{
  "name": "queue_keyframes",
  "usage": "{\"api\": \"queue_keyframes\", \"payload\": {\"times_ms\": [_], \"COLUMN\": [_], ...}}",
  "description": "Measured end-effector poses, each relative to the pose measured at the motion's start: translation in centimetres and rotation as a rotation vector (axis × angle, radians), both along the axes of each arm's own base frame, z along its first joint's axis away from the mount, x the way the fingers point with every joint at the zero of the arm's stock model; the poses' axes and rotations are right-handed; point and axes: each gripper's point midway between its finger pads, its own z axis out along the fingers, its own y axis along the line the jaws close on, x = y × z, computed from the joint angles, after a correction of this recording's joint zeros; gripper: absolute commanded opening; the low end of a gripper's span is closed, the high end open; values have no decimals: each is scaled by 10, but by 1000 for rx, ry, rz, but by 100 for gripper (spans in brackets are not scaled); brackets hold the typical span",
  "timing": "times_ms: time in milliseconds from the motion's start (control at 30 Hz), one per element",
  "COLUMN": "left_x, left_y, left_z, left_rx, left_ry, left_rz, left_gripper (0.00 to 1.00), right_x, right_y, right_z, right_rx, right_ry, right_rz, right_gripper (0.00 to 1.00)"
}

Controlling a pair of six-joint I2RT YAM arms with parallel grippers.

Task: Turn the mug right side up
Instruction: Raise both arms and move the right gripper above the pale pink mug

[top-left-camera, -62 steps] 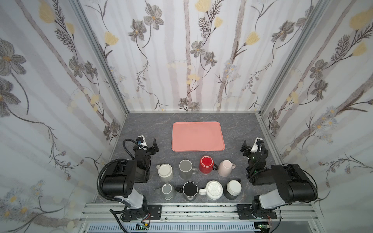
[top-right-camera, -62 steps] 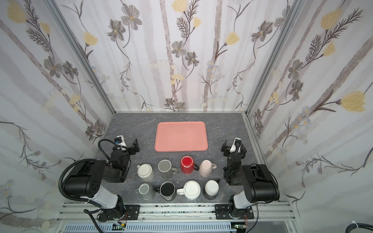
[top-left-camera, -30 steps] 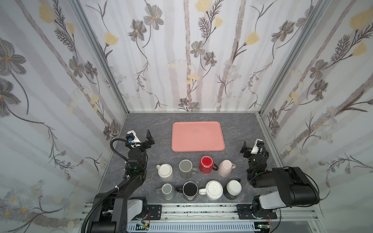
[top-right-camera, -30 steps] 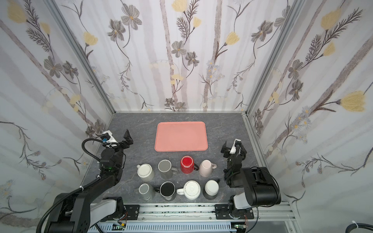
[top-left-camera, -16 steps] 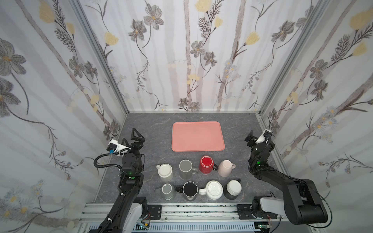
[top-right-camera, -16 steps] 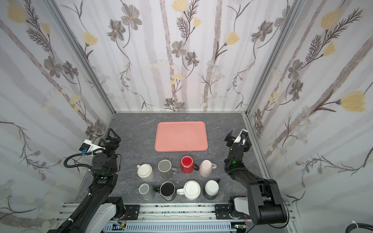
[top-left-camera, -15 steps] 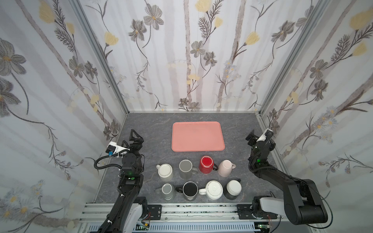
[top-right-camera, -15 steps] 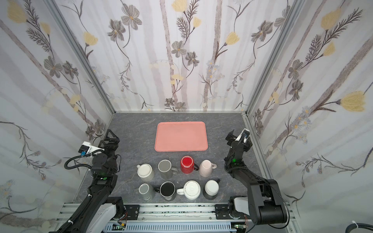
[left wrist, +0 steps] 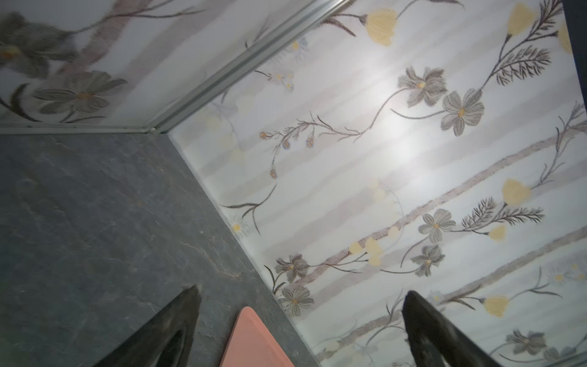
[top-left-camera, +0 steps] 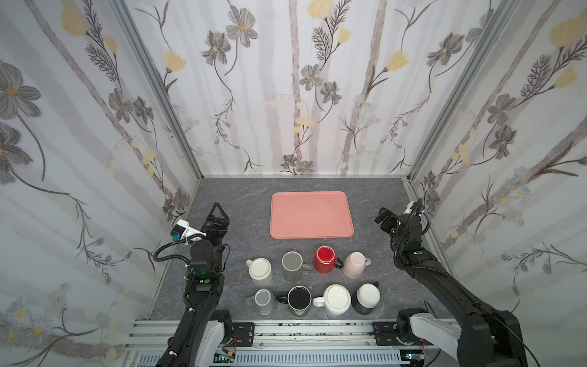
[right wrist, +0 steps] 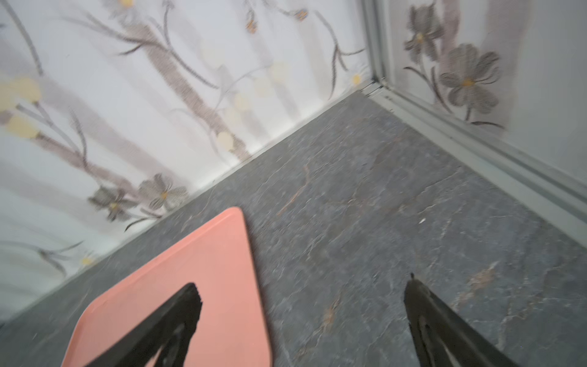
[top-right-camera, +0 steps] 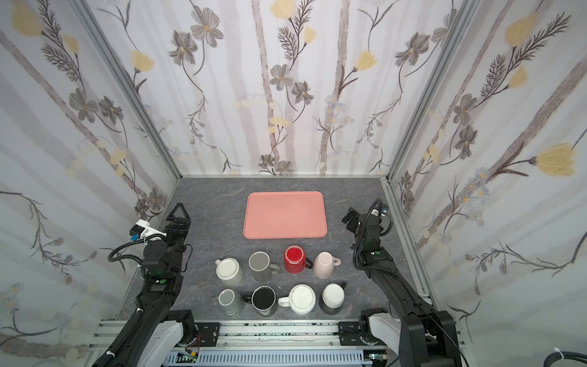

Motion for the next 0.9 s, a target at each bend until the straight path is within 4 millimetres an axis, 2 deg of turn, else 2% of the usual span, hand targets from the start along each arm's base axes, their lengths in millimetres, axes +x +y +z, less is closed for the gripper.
{"api": "queue_keyframes", "payload": {"times_ms": [67, 167, 267, 433, 600, 900], "left_x": [9, 14, 10, -3, -11, -16], "left_y": [-19, -54, -90, -144, -164, -172], "left_z": [8, -9, -24, -29, -34, -41], "left_rx": [25, 52, 67, 131, 182, 223], "left_ry": [13, 83, 143, 176, 203, 218], "left_rz": [-95, -246, -383, -571, -651, -705], "left_gripper": [100, 100, 100, 100, 100, 100], "right_x": [-9, -26, -44, -70, -90, -119], "right_y": [16, 37, 60, 84, 91, 100], "right_z": [-5, -11, -15, -23, -37, -50], "right_rx": [-2, -8, -12, -22, -41, -34], "right_ry": [40, 97, 144, 240, 371, 526], "right_rz": [69, 157, 263, 373, 416, 449], "right_gripper": [99, 98, 97, 96, 94, 87]}}
